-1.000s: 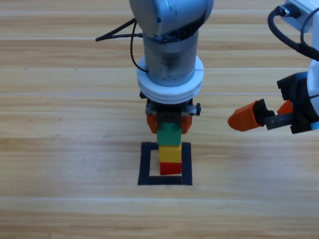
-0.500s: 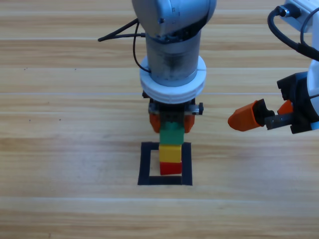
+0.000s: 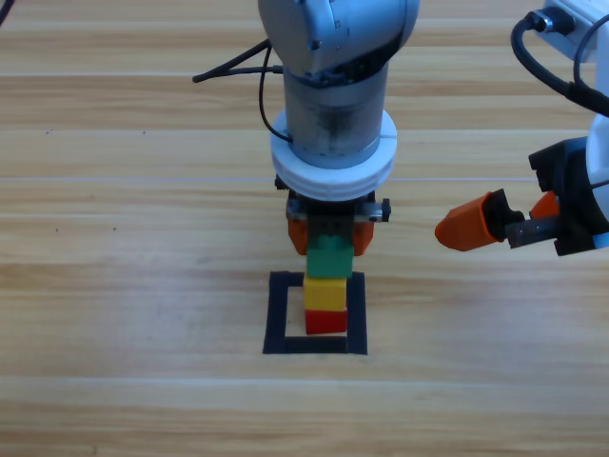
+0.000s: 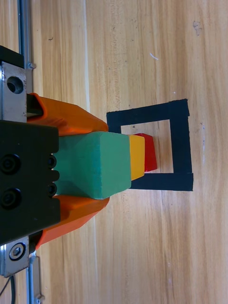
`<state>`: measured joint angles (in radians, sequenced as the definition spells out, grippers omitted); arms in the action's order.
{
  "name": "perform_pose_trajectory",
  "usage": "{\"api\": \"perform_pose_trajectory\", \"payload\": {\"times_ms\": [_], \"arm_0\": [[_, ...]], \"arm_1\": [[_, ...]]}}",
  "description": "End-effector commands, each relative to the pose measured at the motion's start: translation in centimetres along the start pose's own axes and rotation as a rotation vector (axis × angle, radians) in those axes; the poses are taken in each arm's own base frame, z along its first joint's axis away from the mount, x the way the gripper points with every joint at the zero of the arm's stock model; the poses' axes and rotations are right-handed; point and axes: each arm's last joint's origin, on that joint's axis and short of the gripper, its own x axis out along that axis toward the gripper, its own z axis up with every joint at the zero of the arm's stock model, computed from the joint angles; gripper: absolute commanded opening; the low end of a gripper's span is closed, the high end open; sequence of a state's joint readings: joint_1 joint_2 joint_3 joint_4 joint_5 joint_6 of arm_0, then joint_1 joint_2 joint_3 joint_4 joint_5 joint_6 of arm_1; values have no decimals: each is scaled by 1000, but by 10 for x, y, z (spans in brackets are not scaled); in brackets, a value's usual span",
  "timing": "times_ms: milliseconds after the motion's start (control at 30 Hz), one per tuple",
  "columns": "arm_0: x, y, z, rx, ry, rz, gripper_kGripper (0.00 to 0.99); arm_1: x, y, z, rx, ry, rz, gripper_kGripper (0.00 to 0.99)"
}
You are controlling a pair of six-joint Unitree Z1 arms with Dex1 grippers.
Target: Stack the blocks in the rectangular block: red at the bottom, yellow in the middle, green on top
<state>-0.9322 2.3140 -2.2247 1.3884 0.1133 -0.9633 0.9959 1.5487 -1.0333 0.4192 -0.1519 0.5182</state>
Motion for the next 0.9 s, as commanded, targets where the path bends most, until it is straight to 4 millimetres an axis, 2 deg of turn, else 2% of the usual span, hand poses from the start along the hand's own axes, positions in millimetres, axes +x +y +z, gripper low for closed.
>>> {"api": "perform_pose_trajectory", "payload": {"times_ms": [33, 900], "arm_0": [[22, -13, -10, 22, 21, 49, 0], [27, -12, -11, 31, 25, 67, 0]], "arm_1": [[-13, -11, -4, 23, -20, 15, 990], [-13, -11, -4, 22, -16, 16, 990]]}}
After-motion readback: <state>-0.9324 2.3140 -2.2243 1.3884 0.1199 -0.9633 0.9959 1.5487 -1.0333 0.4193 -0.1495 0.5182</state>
